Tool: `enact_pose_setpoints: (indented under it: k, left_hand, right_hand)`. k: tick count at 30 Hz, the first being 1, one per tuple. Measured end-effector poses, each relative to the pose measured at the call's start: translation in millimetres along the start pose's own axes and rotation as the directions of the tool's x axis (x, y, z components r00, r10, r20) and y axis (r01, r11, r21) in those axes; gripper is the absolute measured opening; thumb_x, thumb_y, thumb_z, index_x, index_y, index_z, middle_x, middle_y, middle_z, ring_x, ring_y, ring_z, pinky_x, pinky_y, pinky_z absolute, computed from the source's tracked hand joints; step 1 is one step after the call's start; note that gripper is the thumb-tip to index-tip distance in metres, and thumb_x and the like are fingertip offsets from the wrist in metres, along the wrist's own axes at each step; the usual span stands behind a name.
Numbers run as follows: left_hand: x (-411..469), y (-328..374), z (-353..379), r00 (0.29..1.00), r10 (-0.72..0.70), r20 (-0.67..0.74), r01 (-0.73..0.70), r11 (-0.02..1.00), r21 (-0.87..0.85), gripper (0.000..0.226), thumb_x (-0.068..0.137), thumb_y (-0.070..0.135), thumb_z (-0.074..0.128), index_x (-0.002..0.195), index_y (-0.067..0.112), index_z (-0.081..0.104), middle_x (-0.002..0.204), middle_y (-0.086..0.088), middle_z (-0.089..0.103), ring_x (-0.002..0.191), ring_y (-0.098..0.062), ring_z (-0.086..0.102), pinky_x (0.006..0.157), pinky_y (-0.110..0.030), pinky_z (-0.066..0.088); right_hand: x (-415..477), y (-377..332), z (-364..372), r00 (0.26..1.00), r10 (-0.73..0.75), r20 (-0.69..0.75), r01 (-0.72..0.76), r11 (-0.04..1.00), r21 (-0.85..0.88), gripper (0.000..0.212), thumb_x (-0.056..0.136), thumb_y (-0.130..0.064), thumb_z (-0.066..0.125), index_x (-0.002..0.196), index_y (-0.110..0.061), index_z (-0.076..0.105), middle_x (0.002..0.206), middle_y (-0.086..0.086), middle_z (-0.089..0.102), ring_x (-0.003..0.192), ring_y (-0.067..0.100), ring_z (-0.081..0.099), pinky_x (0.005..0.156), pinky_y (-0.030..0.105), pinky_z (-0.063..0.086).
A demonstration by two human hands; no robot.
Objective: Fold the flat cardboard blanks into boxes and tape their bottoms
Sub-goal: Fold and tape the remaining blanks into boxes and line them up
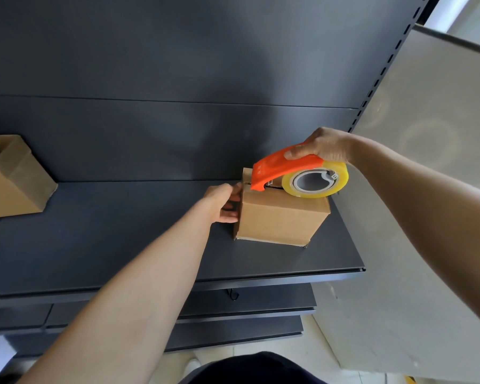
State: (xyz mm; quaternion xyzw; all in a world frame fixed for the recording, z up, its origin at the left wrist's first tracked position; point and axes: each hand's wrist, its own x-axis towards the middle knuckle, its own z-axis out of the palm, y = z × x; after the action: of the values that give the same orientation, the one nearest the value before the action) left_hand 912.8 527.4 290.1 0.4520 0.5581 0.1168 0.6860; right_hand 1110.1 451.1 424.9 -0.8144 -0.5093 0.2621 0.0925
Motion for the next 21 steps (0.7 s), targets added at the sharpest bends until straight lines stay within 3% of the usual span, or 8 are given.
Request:
enact_pose_setpoints:
  k: [4, 12, 17, 19, 21]
  left_hand:
    - [1.0, -0.8, -4.7, 0.998, -0.035, 0.052, 0.032, 0.998, 0.057, 0.041, 0.088, 0.044, 0.061, 0.102, 0.006, 0.064, 0.104, -0.014, 0.056, 0.089, -0.032, 0.063, 0.071, -0.04, 0.058]
    - [0.6, 8.7, -8.6, 1.0, -0.004, -0.012, 0.007, 0.963, 0.268, 0.046, 0.086, 0.054, 0.057, 0.087, 0.008, 0.065, 0.098, -0.013, 0.049, 0.078, -0.027, 0.057, 0.072, -0.041, 0.058]
    - [-3.0, -2.8, -10.8, 0.993, -0.121, 0.012, 0.107, 0.917, 0.384, 0.072, 0.078, 0.071, 0.054, 0.117, 0.01, 0.051, 0.09, -0.013, 0.056, 0.076, -0.024, 0.056, 0.073, -0.043, 0.055]
    - [-0.1, -4.2, -7.0, 0.999, -0.03, -0.04, 0.043, 0.93, 0.365, 0.068, 0.08, 0.063, 0.061, 0.114, 0.005, 0.053, 0.091, -0.011, 0.057, 0.081, -0.026, 0.06, 0.077, -0.043, 0.054]
    - [9.2, 0.7, -2.8, 0.964, 0.229, -0.133, -0.161, 0.906, 0.392, 0.048, 0.086, 0.043, 0.064, 0.113, 0.004, 0.057, 0.1, -0.01, 0.06, 0.096, -0.028, 0.062, 0.084, -0.039, 0.052]
  right_hand:
    - [0.6, -1.5, 0.3, 1.0, -0.001, 0.002, 0.001, 1.0, 0.003, 0.055, 0.074, -0.062, 0.065, 0.095, -0.011, 0.066, 0.095, 0.009, 0.068, 0.085, 0.024, 0.063, 0.083, 0.036, 0.048]
    - [2.0, -4.2, -0.9, 1.0, -0.011, 0.021, 0.011, 1.0, 0.007, 0.045, 0.077, -0.059, 0.065, 0.087, -0.015, 0.064, 0.085, 0.003, 0.066, 0.078, 0.018, 0.061, 0.076, 0.032, 0.043]
    - [3.6, -2.5, -2.0, 1.0, 0.0, 0.016, 0.0, 1.0, -0.017, 0.041, 0.076, -0.06, 0.066, 0.078, -0.019, 0.062, 0.081, 0.002, 0.064, 0.074, 0.017, 0.059, 0.074, 0.031, 0.041]
    - [4.7, -1.9, -3.1, 1.0, 0.0, 0.015, 0.0, 1.0, -0.013, 0.04, 0.077, -0.059, 0.065, 0.077, -0.02, 0.061, 0.081, 0.001, 0.064, 0.074, 0.016, 0.059, 0.074, 0.031, 0.04]
    - [4.9, -3.0, -2.5, 1.0, 0.0, 0.02, 0.001, 1.0, -0.012, 0.039, 0.077, -0.059, 0.065, 0.078, -0.021, 0.061, 0.082, 0.0, 0.064, 0.075, 0.016, 0.059, 0.075, 0.031, 0.041]
